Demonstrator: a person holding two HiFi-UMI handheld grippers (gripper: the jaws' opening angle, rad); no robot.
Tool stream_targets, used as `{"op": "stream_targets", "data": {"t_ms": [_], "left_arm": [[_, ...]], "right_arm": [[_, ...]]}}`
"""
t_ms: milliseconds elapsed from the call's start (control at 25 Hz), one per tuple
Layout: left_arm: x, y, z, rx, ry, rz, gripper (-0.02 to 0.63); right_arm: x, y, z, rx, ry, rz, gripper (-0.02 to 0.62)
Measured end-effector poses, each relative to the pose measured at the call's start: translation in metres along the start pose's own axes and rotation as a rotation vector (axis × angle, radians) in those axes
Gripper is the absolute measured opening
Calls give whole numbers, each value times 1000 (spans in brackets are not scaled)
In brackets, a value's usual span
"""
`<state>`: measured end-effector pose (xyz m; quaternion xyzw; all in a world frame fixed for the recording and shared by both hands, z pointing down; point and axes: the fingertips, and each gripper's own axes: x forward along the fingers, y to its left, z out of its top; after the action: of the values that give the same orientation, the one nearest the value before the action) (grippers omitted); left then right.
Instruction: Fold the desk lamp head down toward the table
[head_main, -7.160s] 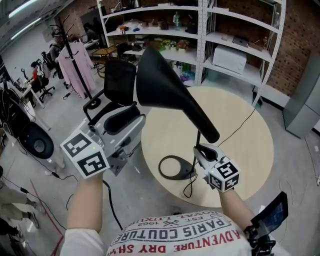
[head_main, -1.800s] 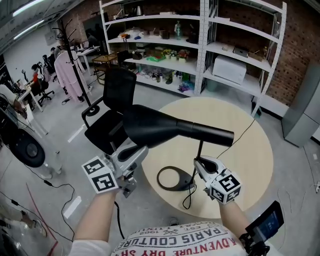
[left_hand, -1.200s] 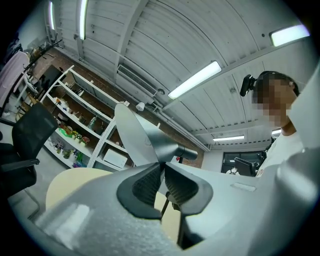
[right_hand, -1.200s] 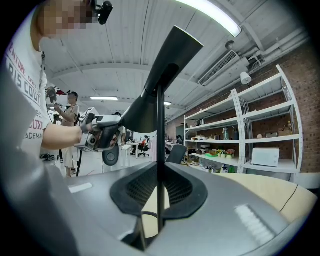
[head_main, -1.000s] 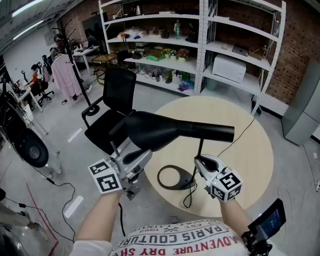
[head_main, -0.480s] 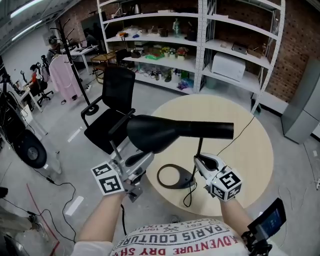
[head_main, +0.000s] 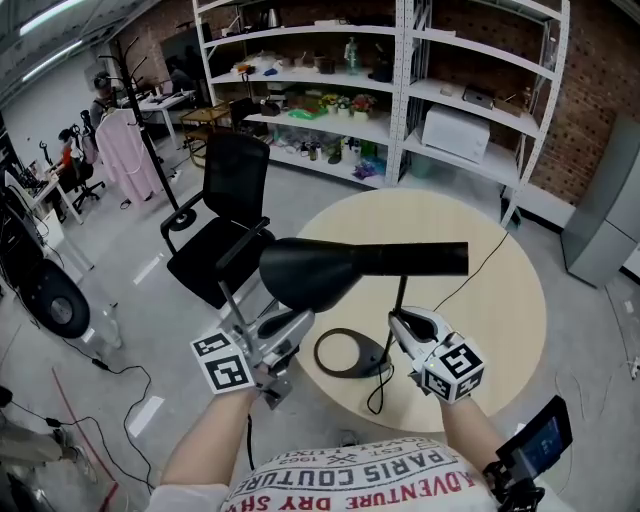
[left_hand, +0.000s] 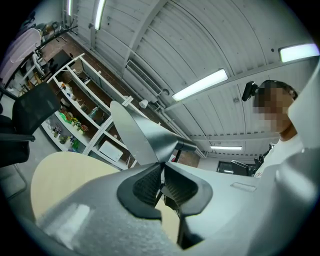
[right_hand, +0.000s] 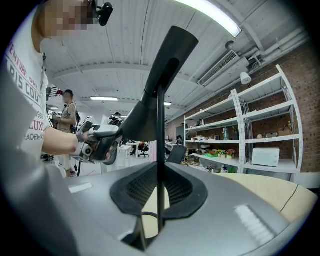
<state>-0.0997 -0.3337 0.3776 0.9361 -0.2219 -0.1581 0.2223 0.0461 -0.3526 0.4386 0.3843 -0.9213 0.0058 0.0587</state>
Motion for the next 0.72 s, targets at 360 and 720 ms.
{"op": "stream_targets", "data": {"t_ms": [360, 720], "left_arm": [[8, -1, -10, -46, -10, -7, 25], [11, 0, -20, -85, -19, -25, 25]], "right_arm": [[-2, -5, 1, -1, -1, 1, 40], [-2, -6, 1, 4, -8, -9, 40]]}}
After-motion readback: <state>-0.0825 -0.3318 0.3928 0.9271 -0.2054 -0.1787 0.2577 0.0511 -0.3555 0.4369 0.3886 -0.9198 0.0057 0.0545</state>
